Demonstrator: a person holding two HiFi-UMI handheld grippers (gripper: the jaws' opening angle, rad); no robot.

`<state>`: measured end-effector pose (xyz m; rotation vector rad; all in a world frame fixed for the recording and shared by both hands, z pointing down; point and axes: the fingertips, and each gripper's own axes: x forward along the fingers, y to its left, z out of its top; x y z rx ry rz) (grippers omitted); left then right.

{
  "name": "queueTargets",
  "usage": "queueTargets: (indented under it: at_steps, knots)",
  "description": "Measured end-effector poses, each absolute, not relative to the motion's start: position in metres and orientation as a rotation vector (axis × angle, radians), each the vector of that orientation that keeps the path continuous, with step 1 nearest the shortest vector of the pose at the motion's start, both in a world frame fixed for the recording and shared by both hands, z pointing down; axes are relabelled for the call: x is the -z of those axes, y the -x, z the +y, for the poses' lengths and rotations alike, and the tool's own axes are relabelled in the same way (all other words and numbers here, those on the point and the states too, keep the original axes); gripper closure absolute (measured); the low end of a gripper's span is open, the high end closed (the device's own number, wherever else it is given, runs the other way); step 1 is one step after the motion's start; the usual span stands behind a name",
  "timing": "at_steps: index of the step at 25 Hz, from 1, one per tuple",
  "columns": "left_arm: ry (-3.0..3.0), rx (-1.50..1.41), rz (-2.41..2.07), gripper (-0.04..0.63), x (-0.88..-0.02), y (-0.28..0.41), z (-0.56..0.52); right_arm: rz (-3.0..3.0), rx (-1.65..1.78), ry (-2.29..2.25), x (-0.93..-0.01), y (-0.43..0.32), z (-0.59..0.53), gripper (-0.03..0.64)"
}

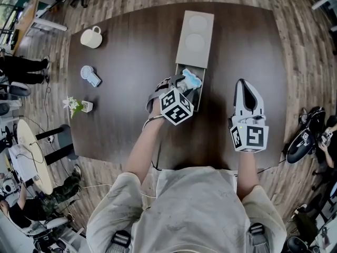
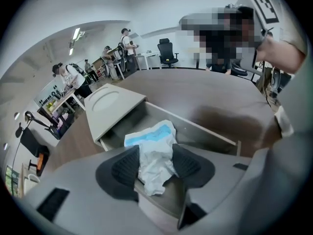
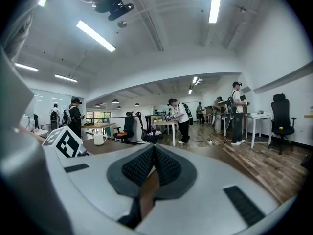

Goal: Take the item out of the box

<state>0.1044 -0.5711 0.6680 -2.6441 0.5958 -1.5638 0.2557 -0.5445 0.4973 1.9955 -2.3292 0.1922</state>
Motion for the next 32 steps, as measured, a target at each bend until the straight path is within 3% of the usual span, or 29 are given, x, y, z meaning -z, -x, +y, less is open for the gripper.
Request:
queueTargets:
  at_steps: [10,32]
  knots:
    - [2.679,1.544,0.757,0.554,-0.660,-0.098,-0.580,-2.340,-0.198,-1.991,-0.499,-0.256,-0.548,0.615]
    - [2.696,1.345,0.954,0.563,-0.608,-0.089,-0.556,-2.399,-0.070,-1.977,-0.458,-0.252,-0.522,0.615]
